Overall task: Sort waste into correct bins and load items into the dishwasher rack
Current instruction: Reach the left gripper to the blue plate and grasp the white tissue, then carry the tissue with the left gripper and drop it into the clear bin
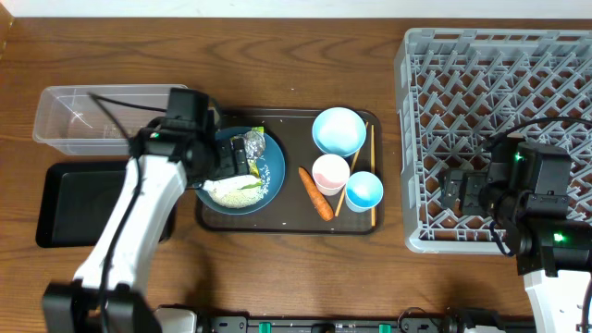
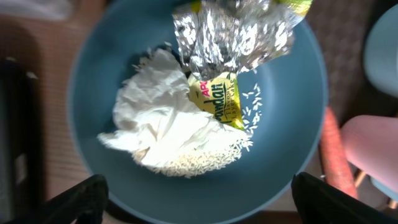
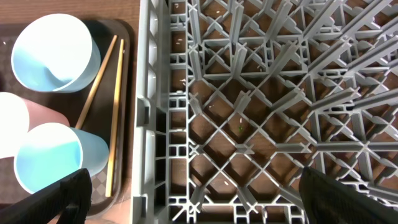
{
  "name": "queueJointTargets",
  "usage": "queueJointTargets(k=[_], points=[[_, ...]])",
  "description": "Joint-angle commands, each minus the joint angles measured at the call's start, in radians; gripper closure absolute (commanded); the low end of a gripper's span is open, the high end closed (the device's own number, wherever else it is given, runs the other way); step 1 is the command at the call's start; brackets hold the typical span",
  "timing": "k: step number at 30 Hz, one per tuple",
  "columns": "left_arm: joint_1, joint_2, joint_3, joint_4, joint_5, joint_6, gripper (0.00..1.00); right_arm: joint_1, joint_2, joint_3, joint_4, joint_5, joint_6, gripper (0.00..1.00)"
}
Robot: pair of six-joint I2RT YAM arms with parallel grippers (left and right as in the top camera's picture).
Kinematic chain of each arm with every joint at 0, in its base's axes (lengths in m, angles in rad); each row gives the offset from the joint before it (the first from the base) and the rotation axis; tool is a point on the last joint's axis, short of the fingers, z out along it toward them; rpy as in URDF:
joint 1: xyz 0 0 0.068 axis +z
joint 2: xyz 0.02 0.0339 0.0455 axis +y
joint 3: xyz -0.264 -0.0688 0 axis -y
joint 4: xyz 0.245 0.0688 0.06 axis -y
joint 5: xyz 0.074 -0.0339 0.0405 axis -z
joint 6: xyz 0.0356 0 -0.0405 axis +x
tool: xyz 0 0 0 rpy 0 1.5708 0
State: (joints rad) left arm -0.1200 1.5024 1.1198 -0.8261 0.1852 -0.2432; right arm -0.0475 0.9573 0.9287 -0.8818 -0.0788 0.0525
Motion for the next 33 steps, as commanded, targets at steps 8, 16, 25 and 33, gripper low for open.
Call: queueJointTargets(k=[8,16,25,33], points=[[-0.004,0.216,0.016,0.018,0.005,-0.006,0.16,0.009,-0.002,0.019,-0.002,-0.008,0.003,0.01],[-0.004,0.261,0.016,0.030,0.005,-0.006,0.63,0.009,-0.002,0.019,-0.006,-0.008,0.003,0.01],[-0.003,0.214,0.030,-0.006,0.005,-0.006,0.94,0.009,-0.002,0.019,-0.010,-0.008,0.003,0.01],[-0.001,0.010,0.064,-0.013,-0.047,-0.006,0.94,0.009,-0.002,0.019,-0.012,-0.008,0.003,0.01]])
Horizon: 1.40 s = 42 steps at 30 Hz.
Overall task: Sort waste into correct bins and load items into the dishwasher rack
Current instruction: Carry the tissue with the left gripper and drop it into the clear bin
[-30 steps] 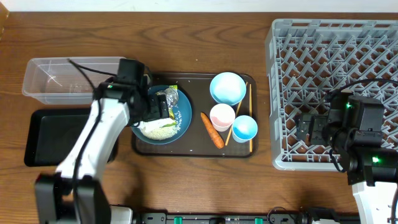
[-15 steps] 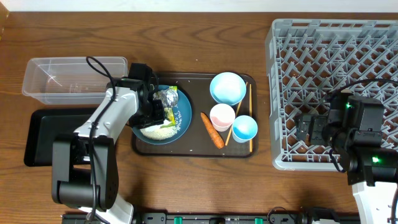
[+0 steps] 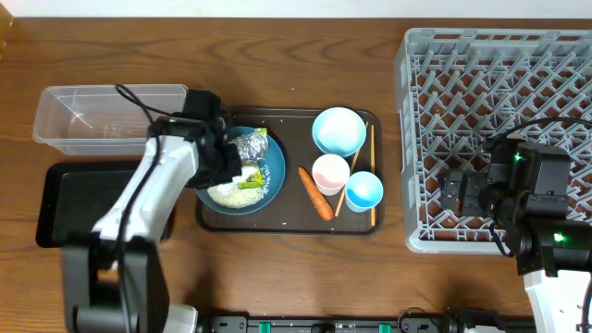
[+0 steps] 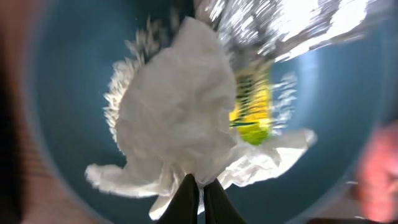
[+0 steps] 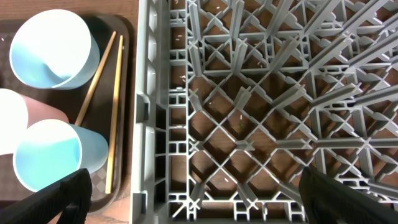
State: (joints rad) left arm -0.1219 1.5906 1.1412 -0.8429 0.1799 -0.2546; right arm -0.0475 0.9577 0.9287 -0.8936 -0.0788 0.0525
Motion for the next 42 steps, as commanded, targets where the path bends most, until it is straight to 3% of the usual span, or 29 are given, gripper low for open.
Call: queueJointTargets(k=[1,9,20,21,23,26,34,42], points=[[0.001,-0.111,0.043,0.015,-0.085,0.005,0.94,0.009,-0.002,0.019,0.000,-0.008,0.003,0.01],[0.019,-0.235,0.043,0.212,-0.437,0.006,0.94,0.009,-0.002,0.019,-0.001,-0.008,0.003,0.01],[0.187,-0.084,0.043,0.455,-0.453,0.005,0.94,0.009,-0.002,0.019,-0.017,-0.008,0.003,0.01],[0.198,-0.071,0.043,0.468,-0.450,0.005,0.89,0.009,-0.002,0.019,-0.018,-0.008,0.003,0.01],[0.213,-0.054,0.043,0.492,-0.425,0.006,0.67,0.009,-0.002,0.019,-0.019,-0.008,0.004,0.01],[0.217,-0.055,0.043,0.513,-0.369,0.017,0.51,0.009,-0.002,0.019,-0.019,-0.008,0.004,0.01],[0.136,-0.101,0.044,0.394,-0.025,0.016,0.49,0.009,-0.002,0.019,-0.022,-0.008,0.004,0.01],[-0.053,-0.039,0.041,0.305,0.000,0.016,0.49,0.009,-0.002,0.019,-0.024,-0.008,0.004,0.01]])
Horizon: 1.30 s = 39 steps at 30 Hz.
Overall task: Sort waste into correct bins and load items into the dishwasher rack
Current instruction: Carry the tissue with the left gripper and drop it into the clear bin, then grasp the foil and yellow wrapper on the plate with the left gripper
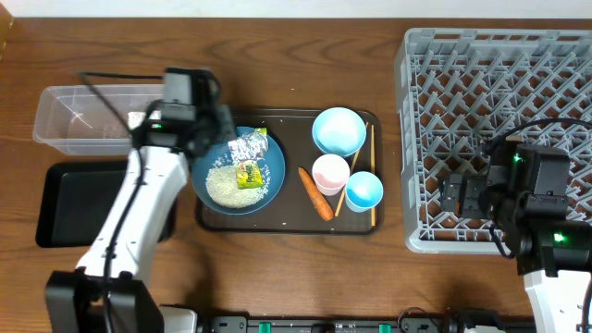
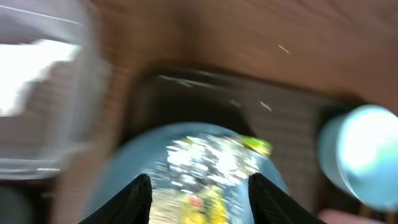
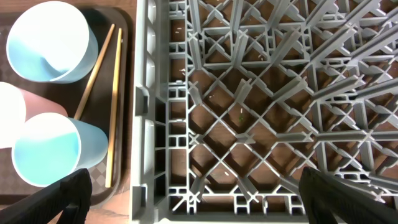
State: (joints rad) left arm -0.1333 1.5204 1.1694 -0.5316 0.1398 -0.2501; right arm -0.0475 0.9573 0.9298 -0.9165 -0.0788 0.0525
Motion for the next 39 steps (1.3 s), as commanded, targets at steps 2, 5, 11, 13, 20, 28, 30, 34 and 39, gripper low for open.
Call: queueJointTargets(k=[2,5,11,13,20,28,30,34,39], points=[[-0.079,0.057,0.013,-0.002,0.039,0.012,0.49,0.009,-0.002,0.018,-0.004,-0.008,0.003,0.01],[-0.117,0.105,0.013,0.011,0.017,0.011,0.48,0.009,-0.002,0.018,-0.012,-0.008,0.003,0.01],[-0.135,0.229,0.013,0.046,0.017,0.000,0.47,0.009,-0.002,0.018,-0.020,-0.008,0.003,0.01],[-0.135,0.256,0.013,0.068,0.018,-0.003,0.47,0.009,-0.002,0.018,-0.020,-0.008,0.003,0.01],[-0.135,0.277,0.013,0.123,0.017,-0.007,0.47,0.009,-0.002,0.018,-0.020,-0.008,0.003,0.01],[-0.135,0.295,0.013,0.135,-0.006,-0.007,0.47,0.009,-0.002,0.018,-0.019,-0.008,0.003,0.01],[-0.135,0.298,0.013,0.137,-0.010,-0.007,0.49,0.009,-0.002,0.018,-0.019,-0.008,0.003,0.01],[-0.135,0.298,0.013,0.142,-0.032,-0.007,0.62,0.009,-0.002,0.018,-0.019,-0.008,0.003,0.01],[-0.135,0.298,0.013,0.153,-0.032,-0.007,0.80,0.009,-0.002,0.018,-0.019,-0.008,0.003,0.01]])
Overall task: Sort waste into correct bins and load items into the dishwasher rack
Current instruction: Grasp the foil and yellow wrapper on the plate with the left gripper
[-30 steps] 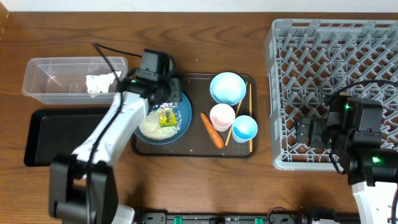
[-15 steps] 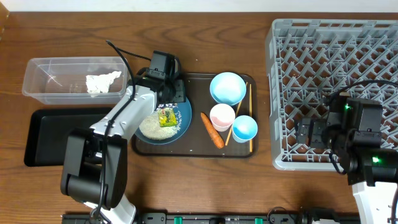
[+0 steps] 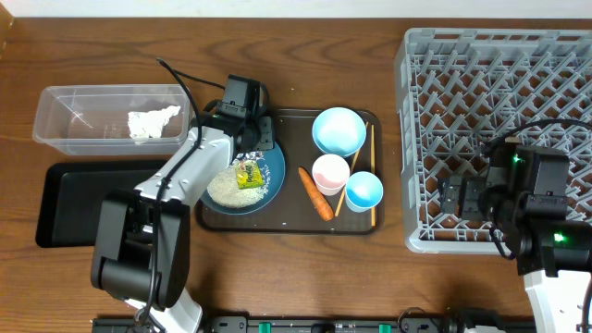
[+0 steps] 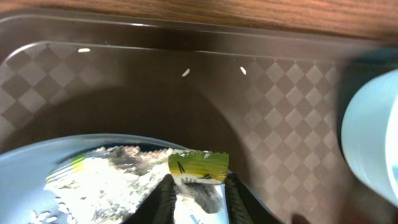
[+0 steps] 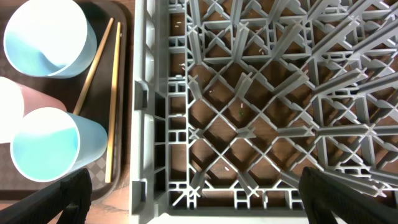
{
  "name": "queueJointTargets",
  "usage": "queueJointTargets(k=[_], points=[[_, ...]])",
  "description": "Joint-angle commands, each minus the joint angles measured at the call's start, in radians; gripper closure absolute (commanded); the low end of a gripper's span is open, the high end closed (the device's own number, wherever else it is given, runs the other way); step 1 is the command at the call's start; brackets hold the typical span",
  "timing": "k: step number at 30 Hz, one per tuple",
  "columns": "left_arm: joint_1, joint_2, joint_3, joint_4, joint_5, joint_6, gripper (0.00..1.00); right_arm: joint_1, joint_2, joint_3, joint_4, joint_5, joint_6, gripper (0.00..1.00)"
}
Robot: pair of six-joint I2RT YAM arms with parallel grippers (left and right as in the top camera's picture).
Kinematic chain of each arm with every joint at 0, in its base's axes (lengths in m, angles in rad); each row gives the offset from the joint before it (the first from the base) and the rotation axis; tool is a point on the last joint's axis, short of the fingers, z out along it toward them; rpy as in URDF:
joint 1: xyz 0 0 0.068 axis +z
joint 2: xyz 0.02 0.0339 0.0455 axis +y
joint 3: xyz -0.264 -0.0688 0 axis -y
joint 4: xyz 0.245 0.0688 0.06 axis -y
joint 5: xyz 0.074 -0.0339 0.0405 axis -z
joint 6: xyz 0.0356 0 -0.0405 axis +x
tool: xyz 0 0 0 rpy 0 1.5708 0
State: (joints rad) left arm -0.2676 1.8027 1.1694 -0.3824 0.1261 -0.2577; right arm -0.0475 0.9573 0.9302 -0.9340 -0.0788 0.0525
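Observation:
On the brown tray (image 3: 277,218) a blue plate (image 3: 274,181) holds rice (image 3: 225,189) and a foil snack wrapper (image 4: 124,183) with a yellow-green printed edge (image 4: 199,164). My left gripper (image 4: 199,198) is down at the plate's far edge (image 3: 248,137), its fingers closed in on the wrapper's foil end. A white tissue (image 3: 152,120) lies in the clear bin (image 3: 55,139). An orange carrot (image 3: 315,192) lies beside the plate. My right gripper (image 5: 196,194) hangs open over the grey rack's (image 5: 249,124) near-left corner, holding nothing.
A light blue bowl (image 3: 338,129), a pink cup (image 3: 330,172), a blue cup (image 3: 363,191) and chopsticks (image 3: 372,171) fill the tray's right half. A black bin (image 3: 83,199) lies near left. The dishwasher rack (image 3: 499,92) covers the right side.
My left gripper was open near the clear bin; now it is right of there at the plate's far edge, closed on the foil wrapper. The tissue shows in the bin.
First my left gripper hung open over the plate with tissue, wrapper and rice. Then it was shut on the tissue. Then it was open by the clear bin, the tissue gone from the plate. Now it grips the wrapper. The right arm stayed over the rack.

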Motion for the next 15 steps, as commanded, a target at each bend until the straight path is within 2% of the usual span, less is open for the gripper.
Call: queueJointTargets(k=[1,3,4,10,15], points=[[0.000,0.015,0.013,0.003,-0.018,0.000,0.85,0.009,-0.002,0.018,-0.002,-0.008,0.003,0.01],[0.000,0.015,0.013,0.003,-0.018,0.000,0.93,0.009,-0.002,0.018,-0.002,-0.008,0.003,0.01],[0.000,0.015,0.013,0.003,-0.018,0.000,0.94,0.009,-0.002,0.018,-0.002,-0.008,0.003,0.01],[0.000,0.010,0.013,-0.002,-0.018,0.001,0.94,0.009,-0.002,0.018,-0.002,-0.008,0.003,0.01],[0.003,-0.076,0.016,-0.035,-0.019,0.001,0.94,0.009,-0.002,0.018,-0.004,-0.008,0.003,0.01]])
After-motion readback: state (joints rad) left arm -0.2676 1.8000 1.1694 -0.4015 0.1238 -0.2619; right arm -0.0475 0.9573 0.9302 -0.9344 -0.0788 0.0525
